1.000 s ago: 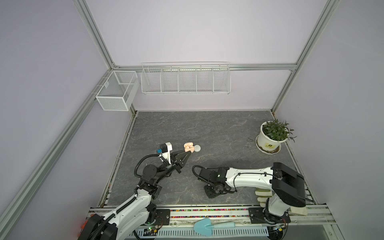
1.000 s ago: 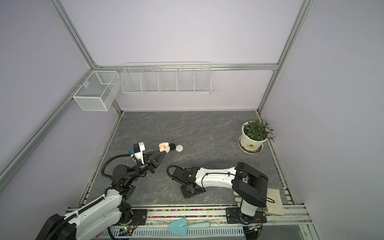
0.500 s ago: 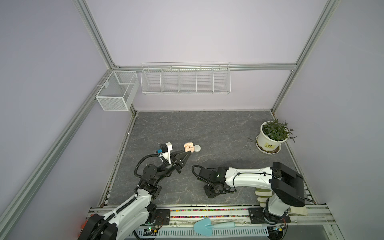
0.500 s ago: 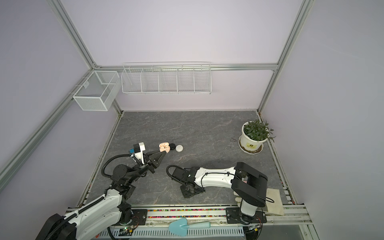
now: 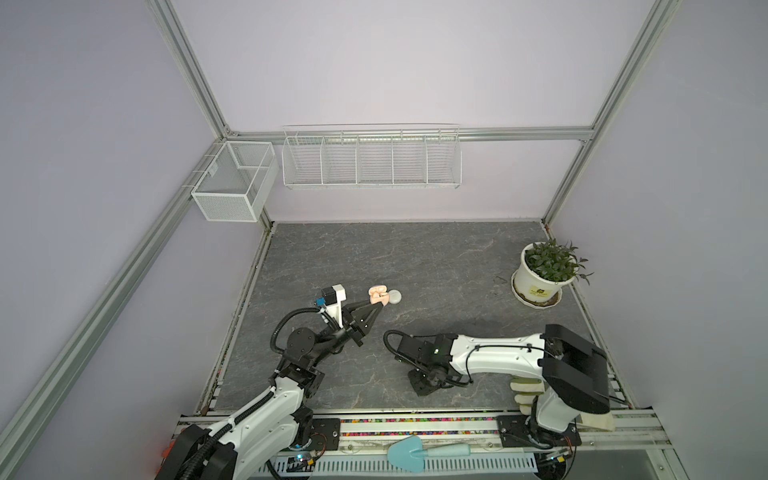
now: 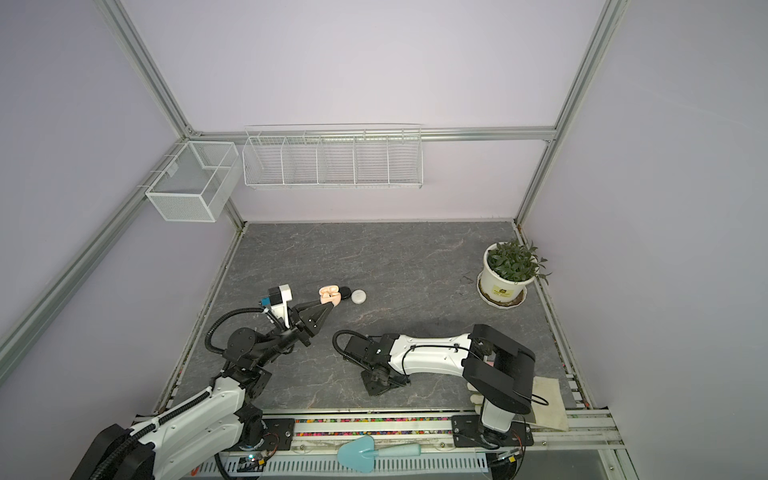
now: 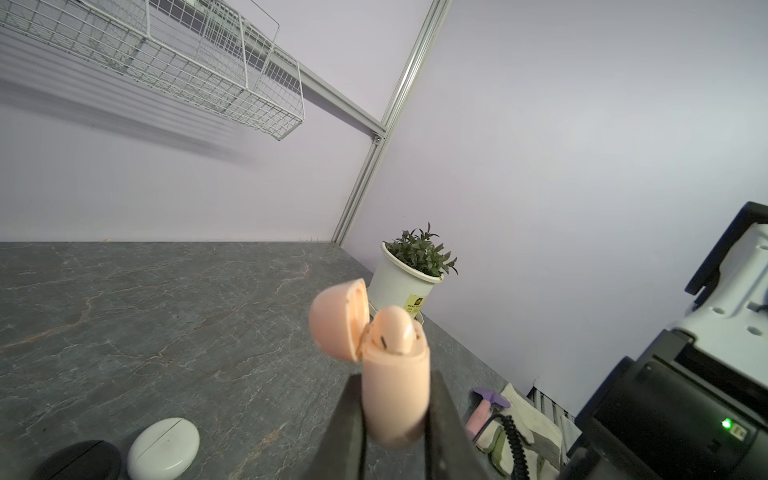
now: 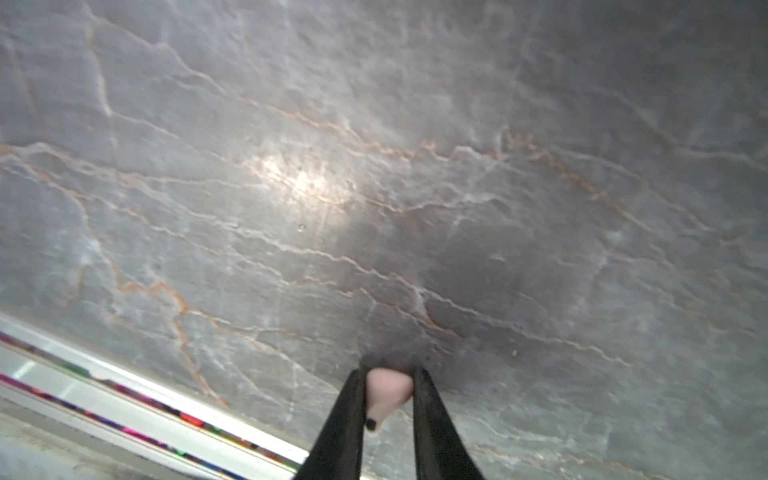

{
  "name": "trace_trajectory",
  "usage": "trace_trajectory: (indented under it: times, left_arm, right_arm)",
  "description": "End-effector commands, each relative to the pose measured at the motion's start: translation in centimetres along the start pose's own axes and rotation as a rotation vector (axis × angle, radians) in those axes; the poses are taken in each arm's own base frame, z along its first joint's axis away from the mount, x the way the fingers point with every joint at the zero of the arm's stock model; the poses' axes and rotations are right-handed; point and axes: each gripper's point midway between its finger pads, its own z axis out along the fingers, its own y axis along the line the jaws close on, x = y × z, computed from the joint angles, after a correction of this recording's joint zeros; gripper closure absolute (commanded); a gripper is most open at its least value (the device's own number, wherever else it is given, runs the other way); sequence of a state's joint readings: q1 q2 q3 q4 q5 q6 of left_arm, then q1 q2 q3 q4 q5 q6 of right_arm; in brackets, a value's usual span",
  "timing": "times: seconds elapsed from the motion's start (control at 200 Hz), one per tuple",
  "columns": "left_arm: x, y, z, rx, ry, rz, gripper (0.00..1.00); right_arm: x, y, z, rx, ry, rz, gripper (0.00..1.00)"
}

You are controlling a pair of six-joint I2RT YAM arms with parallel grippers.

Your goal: Insert the wireless bluetooth earbuds into the charging case

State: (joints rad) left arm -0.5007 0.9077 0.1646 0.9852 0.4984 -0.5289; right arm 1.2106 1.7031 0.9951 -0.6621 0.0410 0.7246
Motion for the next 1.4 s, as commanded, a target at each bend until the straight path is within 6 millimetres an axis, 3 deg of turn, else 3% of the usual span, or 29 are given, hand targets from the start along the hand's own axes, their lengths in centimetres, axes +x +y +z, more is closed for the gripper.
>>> trace_trajectory:
  times: [0.0,0.54,0.57,0.745,1.394]
  left_arm:
    - [-0.9,-0.7,0.5,0.029,-0.017,0.025,1.0]
    - [-1.0,-0.5,0.8,0.034,-0.031,0.001,1.0]
    - [-2.3,-1.0,1.3,0.051,-0.055,0.017,1.0]
    - [-2.4,-1.0,1.5,0.061,-0.056,0.015,1.0]
    - [-4.3,-1.9,2.7,0.127,-0.109,0.001,1.0]
  right_arm:
    - [-0.5,-0.8,-0.8,0.038,-0.024,0.005,0.76]
    - [-3.4,-2.7,-2.7,0.067,-0.132,0.04,0.76]
    - [-3.5,-2.8,-2.7,0.066,-0.135,0.043,0.76]
    - [-4.1,-3.6,-3.2,0.082,-0.167,0.052,0.76]
    - [-10.2,-8.1,-13.2,0.135,-0.471,0.077,0.76]
